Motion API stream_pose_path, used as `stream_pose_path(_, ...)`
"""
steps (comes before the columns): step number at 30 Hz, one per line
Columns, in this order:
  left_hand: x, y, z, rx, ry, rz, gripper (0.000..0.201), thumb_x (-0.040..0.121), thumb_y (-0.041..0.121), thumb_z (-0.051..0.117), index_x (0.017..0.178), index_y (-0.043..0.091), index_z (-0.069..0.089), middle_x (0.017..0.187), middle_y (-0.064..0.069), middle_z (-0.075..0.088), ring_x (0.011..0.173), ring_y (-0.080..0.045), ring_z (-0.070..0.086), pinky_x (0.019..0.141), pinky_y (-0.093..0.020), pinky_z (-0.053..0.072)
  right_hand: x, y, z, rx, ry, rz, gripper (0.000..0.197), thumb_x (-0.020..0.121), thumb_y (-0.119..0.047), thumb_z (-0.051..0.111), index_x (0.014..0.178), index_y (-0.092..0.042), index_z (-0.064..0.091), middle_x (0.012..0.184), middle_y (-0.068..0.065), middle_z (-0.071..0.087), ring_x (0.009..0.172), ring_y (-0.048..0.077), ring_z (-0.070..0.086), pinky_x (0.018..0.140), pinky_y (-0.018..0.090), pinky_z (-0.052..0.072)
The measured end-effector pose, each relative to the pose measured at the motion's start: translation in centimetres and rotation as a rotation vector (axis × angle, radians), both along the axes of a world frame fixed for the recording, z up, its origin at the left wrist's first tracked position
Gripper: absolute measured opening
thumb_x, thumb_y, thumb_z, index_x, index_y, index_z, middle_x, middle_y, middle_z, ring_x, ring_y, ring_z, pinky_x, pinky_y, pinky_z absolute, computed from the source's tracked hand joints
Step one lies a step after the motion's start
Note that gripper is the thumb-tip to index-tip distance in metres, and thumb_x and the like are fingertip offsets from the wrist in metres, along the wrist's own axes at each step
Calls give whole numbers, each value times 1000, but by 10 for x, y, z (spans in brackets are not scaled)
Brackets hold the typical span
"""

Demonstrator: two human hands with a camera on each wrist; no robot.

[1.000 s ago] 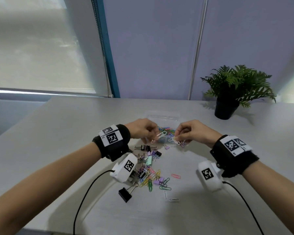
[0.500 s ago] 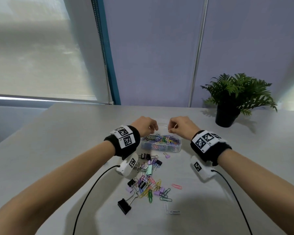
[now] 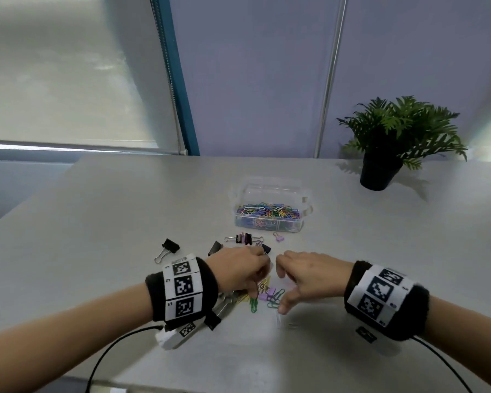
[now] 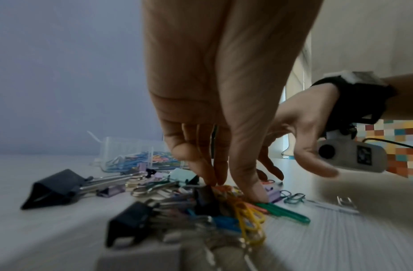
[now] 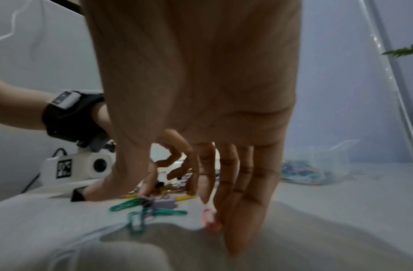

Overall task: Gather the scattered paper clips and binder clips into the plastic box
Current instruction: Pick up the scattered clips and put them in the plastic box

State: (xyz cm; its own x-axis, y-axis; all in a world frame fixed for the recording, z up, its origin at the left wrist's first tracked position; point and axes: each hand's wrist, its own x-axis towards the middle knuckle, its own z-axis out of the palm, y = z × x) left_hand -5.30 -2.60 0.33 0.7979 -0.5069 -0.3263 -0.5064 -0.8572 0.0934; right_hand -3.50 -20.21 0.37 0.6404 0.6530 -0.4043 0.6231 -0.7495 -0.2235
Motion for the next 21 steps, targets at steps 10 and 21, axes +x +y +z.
stream_pose_path(10, 2, -1, -6, -3, 46, -19, 12, 86, 12, 56, 98, 11, 59, 104, -10, 61, 99, -26, 57, 72, -32, 39, -3, 4, -10, 81, 1, -35, 30, 76, -17, 70, 85, -22, 42, 85, -4, 43, 86, 17, 41, 71, 30, 33)
stream_pose_path(21, 1, -3, -6, 24, -40, -107, 19, 84, 16, 56, 101, 9, 57, 108, -10, 55, 102, -24, 51, 75, -37, 46, 8, -4, -14, 142, -74, -74, 20, 80, -5, 61, 76, -23, 52, 72, -10, 48, 77, 18, 55, 58, 24, 33)
